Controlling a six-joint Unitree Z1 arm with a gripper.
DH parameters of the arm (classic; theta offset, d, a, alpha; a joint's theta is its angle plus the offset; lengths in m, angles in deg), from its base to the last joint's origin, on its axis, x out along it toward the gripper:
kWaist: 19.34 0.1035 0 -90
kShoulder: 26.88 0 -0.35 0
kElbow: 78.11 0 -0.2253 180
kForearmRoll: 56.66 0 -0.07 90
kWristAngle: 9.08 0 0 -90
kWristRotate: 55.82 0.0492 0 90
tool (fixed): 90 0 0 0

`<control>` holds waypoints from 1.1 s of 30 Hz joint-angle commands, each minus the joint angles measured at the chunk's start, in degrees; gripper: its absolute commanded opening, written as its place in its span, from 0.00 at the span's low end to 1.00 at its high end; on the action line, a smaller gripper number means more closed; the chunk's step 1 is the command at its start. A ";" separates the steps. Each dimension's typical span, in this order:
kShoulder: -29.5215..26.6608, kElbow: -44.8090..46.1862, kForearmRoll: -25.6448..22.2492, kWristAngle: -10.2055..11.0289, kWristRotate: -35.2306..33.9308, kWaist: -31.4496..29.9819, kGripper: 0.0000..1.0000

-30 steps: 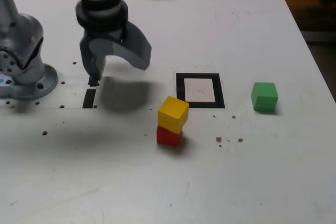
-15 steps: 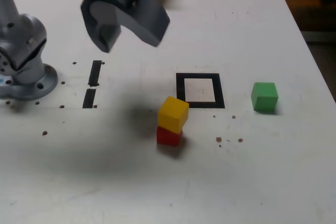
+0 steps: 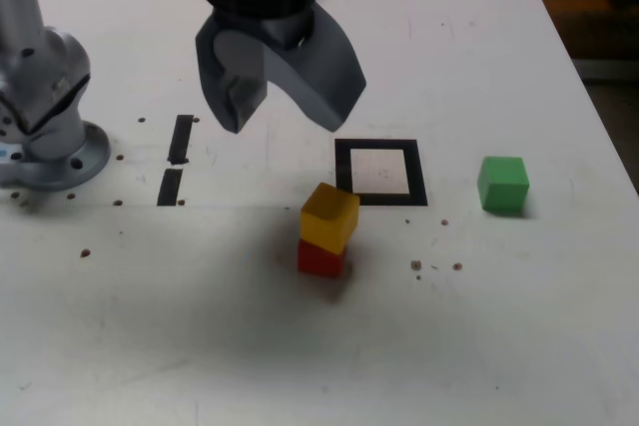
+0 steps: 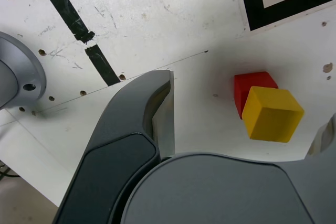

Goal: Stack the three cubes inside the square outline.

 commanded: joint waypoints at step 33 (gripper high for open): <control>11.17 -0.15 11.66 -2.32 -3.44 -7.06 0.92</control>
